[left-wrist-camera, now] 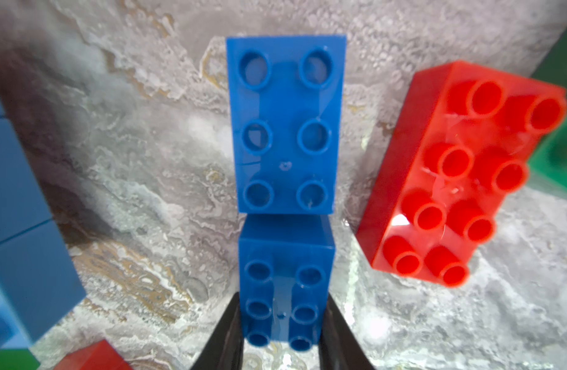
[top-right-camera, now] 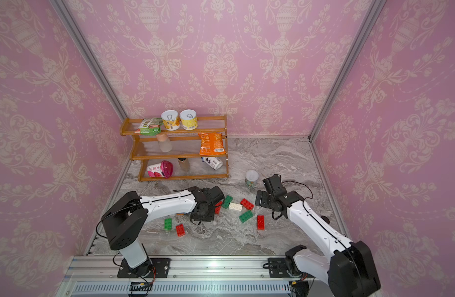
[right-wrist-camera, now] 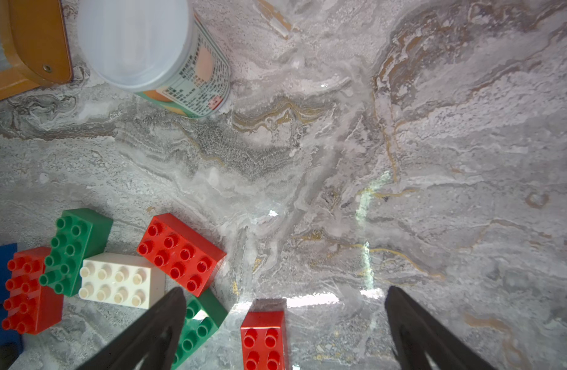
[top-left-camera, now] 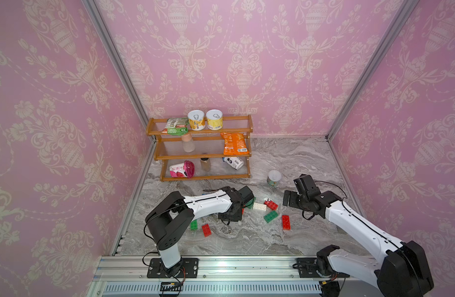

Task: Assemble a rectangle with lego
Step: Move the lego brick at the center of the board.

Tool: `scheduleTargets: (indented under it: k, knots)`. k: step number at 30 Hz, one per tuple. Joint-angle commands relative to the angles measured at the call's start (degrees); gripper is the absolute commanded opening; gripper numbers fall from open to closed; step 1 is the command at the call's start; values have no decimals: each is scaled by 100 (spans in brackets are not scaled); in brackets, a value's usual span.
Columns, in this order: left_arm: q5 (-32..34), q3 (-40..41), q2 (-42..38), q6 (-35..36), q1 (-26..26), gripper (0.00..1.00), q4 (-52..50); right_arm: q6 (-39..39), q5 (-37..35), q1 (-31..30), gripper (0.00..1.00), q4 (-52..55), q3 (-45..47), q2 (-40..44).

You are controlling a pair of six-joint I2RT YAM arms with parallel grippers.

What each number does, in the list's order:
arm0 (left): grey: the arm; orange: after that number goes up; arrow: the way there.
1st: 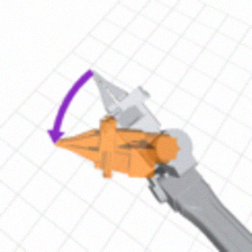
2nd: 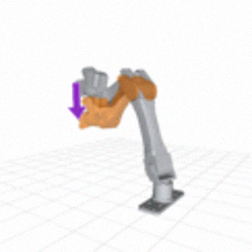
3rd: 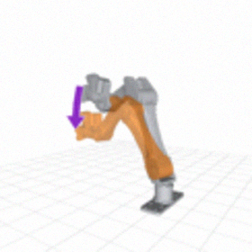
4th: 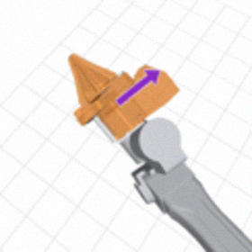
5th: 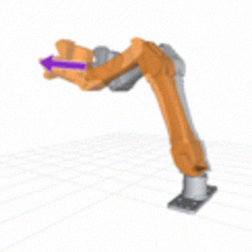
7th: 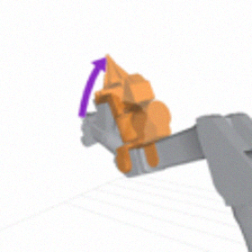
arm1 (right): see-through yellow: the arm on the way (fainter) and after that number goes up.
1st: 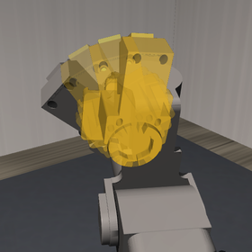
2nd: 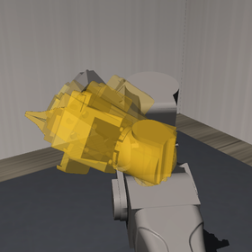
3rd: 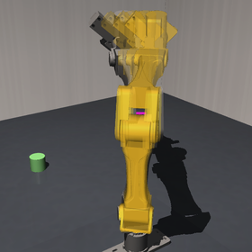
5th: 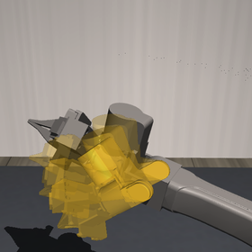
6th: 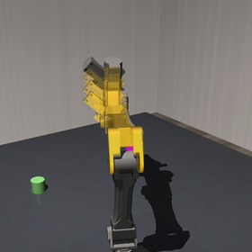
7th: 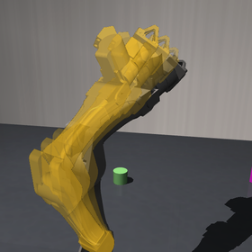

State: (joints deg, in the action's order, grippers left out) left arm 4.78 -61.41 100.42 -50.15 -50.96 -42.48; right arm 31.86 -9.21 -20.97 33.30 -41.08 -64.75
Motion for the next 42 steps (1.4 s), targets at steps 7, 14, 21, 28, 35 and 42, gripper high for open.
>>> scheduleTargets:
  k: [7, 14, 21, 28, 35, 42]
  knots:
    - [-231, -64, 235, -111, 183, 12, -50, -109, 30, 129, 100, 1, -50, 24]
    - [-256, -177, 360, -50, 218, 17, -112, -93, 48, 152, 100, -25, -31, -2]
    - [-236, -248, 479, -21, 235, 19, -171, -86, 71, 190, 100, -51, 17, 5]
    - [-191, -240, 455, -19, 244, 36, -278, -78, 86, 208, 100, -65, 25, 4]
    - [-175, -249, 441, -47, 244, 53, -266, -62, 79, 216, 100, -64, 56, 24]
    - [-9, -192, 364, -142, 261, 44, -244, -48, 73, 225, 100, -66, 95, 102]
